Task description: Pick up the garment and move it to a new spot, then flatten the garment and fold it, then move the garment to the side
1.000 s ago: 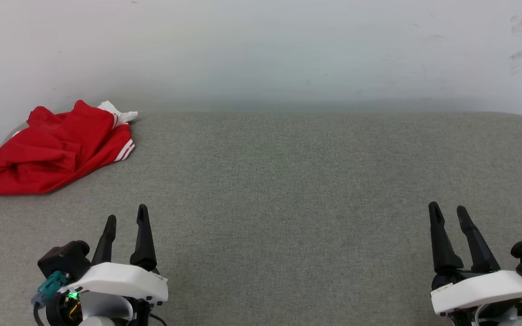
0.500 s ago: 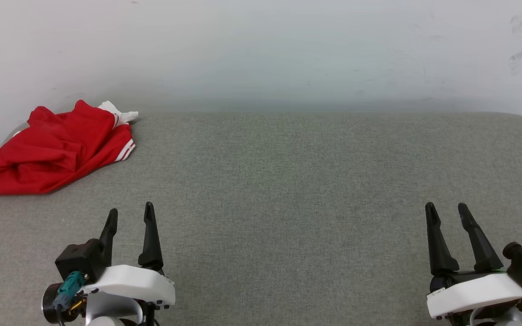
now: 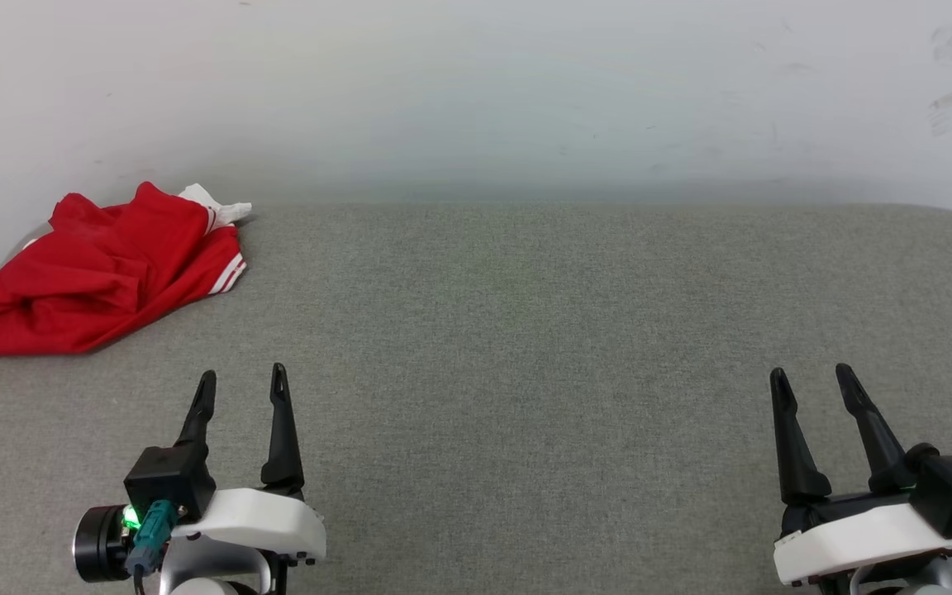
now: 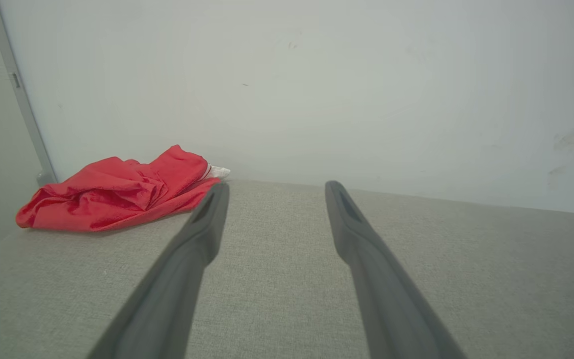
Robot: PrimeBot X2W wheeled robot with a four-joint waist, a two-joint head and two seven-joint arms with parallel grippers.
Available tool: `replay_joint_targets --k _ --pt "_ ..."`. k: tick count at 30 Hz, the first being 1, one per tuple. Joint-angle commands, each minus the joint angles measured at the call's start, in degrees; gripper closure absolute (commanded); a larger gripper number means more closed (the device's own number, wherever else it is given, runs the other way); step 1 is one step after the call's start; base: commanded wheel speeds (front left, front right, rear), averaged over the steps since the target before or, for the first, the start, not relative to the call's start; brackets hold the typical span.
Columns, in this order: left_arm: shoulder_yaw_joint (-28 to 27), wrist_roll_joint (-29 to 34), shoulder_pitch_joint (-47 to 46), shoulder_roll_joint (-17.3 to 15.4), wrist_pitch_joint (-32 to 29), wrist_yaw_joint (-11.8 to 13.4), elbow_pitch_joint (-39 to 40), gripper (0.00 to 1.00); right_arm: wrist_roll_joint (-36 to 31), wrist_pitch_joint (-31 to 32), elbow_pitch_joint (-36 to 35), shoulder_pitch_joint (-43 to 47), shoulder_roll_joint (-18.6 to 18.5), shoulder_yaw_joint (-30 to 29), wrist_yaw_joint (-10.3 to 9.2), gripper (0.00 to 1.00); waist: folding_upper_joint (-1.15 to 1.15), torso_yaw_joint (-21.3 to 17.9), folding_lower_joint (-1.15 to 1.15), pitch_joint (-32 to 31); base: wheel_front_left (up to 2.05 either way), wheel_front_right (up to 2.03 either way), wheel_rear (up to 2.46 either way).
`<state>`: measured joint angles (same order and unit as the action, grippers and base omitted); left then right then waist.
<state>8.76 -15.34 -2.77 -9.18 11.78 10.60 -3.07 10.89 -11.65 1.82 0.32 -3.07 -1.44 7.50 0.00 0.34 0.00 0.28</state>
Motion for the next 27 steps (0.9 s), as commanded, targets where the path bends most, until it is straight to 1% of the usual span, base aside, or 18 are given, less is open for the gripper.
replay_joint_targets --k 1,2,7,13,21,27 --pt "0.04 1.38 0.12 -0.31 0.51 -0.07 0.62 0.00 -1.51 -0.58 -0.75 0.45 0.20 0.08 -0.01 0.00 0.00 0.03 0.00 0.01 0.00 0.00 0.00" --pt "-0.07 2.55 0.19 -0.16 0.77 -0.37 0.75 0.00 -2.73 -0.95 -0.99 0.52 0.21 0.14 -0.01 0.00 0.00 0.05 0.00 0.08 0.00 0.00 0.00" --pt "-0.59 4.31 0.49 0.36 1.35 -1.03 0.74 0.00 -4.05 -1.50 -1.11 0.65 0.23 0.09 -0.01 0.00 0.00 0.08 0.00 0.15 0.00 0.00 0.00" --pt "-1.27 6.04 0.84 1.11 1.91 -1.95 0.36 0.00 -3.97 -2.01 -1.15 0.92 0.26 -0.11 -0.02 0.00 0.00 0.08 0.00 0.24 0.00 0.00 0.00" --pt "-3.05 8.77 1.18 2.28 2.75 -4.01 -0.56 0.00 -5.43 -2.89 -0.98 0.99 0.28 -0.37 -0.02 0.00 0.00 0.15 0.00 0.29 0.00 0.00 0.00" --pt "-4.52 10.67 1.18 3.48 3.28 -5.93 -1.60 0.00 -4.94 -3.50 -0.43 1.22 0.30 -0.66 -0.03 0.00 0.00 0.28 0.00 0.32 0.00 0.00 0.00"
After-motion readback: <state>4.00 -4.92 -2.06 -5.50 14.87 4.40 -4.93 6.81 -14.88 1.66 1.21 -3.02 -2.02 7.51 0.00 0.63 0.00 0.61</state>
